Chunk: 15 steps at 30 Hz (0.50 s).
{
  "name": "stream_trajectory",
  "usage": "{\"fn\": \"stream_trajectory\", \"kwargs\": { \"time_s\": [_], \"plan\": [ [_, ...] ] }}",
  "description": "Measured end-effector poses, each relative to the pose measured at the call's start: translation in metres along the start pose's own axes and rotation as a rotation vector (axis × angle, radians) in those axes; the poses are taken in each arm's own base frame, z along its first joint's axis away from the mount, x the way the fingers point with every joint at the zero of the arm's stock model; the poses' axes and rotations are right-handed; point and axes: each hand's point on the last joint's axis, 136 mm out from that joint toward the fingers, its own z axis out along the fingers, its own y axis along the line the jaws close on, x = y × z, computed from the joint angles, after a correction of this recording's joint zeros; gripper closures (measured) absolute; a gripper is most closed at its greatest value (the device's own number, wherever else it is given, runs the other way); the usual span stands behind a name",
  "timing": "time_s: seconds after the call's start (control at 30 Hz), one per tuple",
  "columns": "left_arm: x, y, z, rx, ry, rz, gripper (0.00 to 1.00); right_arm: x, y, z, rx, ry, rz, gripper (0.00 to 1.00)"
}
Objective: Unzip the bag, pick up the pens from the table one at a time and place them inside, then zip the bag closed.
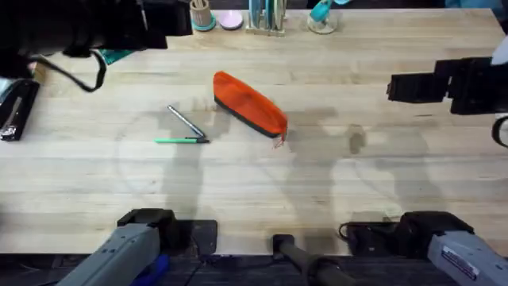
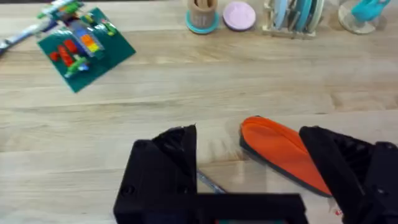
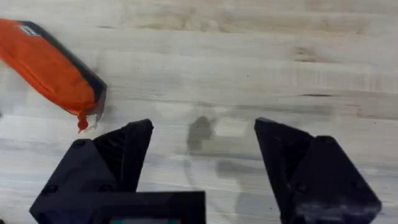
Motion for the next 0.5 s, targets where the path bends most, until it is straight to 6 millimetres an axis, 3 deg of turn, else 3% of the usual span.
{"fn": "stream_trajectory", "kwargs": {
  "time_s": [0.27, 0.5],
  "plan": [
    [0.015, -0.003, 0.035, 0.030, 0.113, -0.011, 0.007, 0.000, 0.000, 0.001, 0.000, 0.004, 0.000, 0.006],
    [0.030, -0.003, 0.041, 0.035, 0.184, -0.018, 0.007, 0.000, 0.000, 0.001, 0.000, 0.004, 0.000, 0.005]
  ]
}}
